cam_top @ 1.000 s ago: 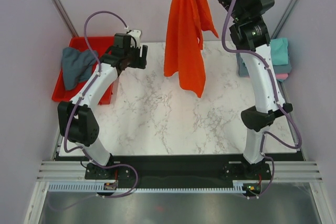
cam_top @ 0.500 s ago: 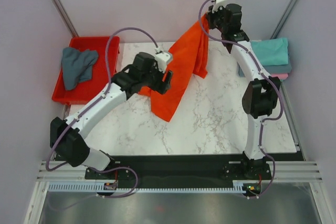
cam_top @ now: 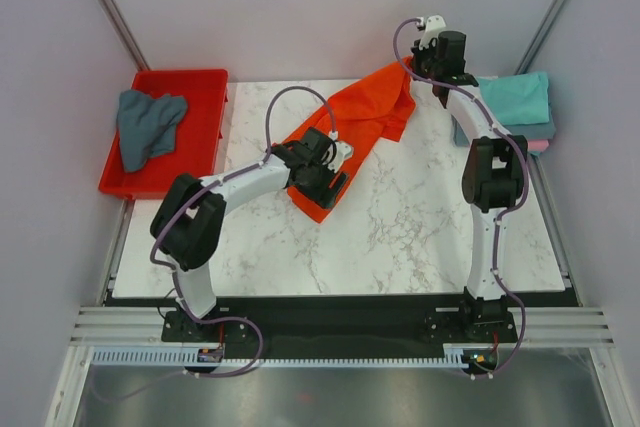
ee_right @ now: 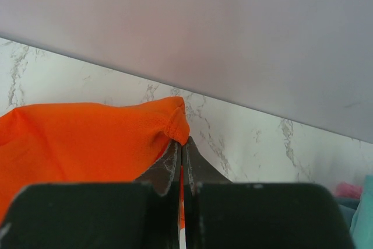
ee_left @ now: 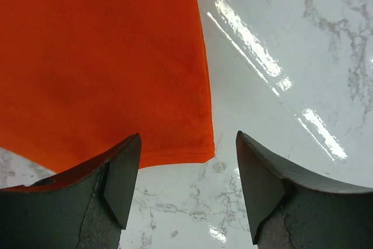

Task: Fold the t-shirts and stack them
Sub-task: Flatten the tshirt out

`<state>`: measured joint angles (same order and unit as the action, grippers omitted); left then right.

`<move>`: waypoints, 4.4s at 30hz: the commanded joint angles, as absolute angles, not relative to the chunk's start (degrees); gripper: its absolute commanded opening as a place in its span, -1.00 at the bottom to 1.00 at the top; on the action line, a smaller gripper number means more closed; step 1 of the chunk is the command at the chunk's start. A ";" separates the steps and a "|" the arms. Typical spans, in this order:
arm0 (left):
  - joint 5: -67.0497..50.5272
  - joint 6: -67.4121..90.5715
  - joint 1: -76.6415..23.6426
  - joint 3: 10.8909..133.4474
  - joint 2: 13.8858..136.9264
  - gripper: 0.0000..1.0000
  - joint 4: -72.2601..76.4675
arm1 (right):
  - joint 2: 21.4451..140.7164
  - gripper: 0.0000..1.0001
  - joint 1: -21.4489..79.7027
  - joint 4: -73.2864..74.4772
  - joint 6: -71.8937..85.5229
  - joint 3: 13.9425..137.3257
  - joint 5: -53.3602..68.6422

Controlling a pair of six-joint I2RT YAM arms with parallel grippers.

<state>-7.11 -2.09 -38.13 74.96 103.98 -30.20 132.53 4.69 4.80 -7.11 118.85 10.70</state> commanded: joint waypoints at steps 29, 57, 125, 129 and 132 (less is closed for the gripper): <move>-4.63 -25.05 -41.04 68.91 107.75 -0.19 -41.66 | 132.71 -1.00 3.78 2.55 -2.29 121.55 13.27; 2.02 -51.93 -37.27 77.35 68.57 -0.96 -24.79 | 90.81 -1.00 3.08 13.61 -2.64 101.61 22.94; -1.32 -26.98 -22.76 90.97 114.35 -0.96 -13.45 | 91.57 0.02 4.11 59.07 -60.12 69.52 34.10; -0.62 -27.07 -22.68 89.74 113.56 -0.96 -13.45 | 91.76 -0.06 11.50 54.24 -59.41 66.72 31.82; -0.53 -27.33 -22.68 88.77 112.94 -0.96 -13.36 | 92.02 -0.10 12.65 52.12 -60.90 65.40 30.06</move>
